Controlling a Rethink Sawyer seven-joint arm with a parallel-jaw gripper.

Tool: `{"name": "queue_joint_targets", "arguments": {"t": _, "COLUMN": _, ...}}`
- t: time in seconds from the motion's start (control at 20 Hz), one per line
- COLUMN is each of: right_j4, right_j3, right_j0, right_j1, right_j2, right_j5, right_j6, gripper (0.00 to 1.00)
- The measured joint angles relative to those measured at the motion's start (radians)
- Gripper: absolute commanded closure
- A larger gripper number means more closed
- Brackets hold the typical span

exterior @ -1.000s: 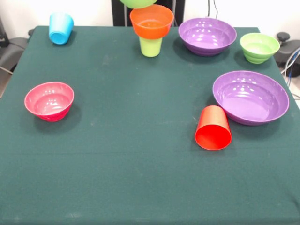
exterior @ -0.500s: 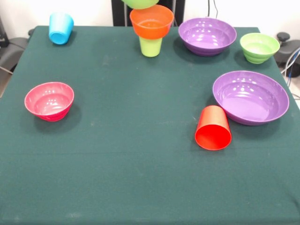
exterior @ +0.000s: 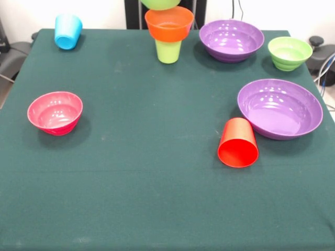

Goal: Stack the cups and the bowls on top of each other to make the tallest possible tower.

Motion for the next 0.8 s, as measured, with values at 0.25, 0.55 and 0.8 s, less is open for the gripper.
{"name": "queue_joint_targets", "arguments": {"t": 0.25, "right_j4": 0.004, "right_j3": 0.0, "right_j0": 0.0, "right_j1": 0.003, "right_j2": -0.005, "right_j5": -0.034, "right_j6": 0.0, "gripper": 1.0}}
{"name": "queue_joint_targets", "arguments": {"t": 0.55, "right_j4": 0.007, "right_j3": 0.0, "right_j0": 0.0, "right_j1": 0.028, "right_j2": -0.009, "right_j5": -0.05, "right_j6": 0.0, "gripper": 1.0}}
{"name": "queue_joint_targets", "arguments": {"t": 0.8, "right_j4": 0.008, "right_j3": -0.002, "right_j0": 0.0, "right_j1": 0.052, "right_j2": -0.014, "right_j5": -0.053, "right_j6": 0.0, "gripper": 1.0}}
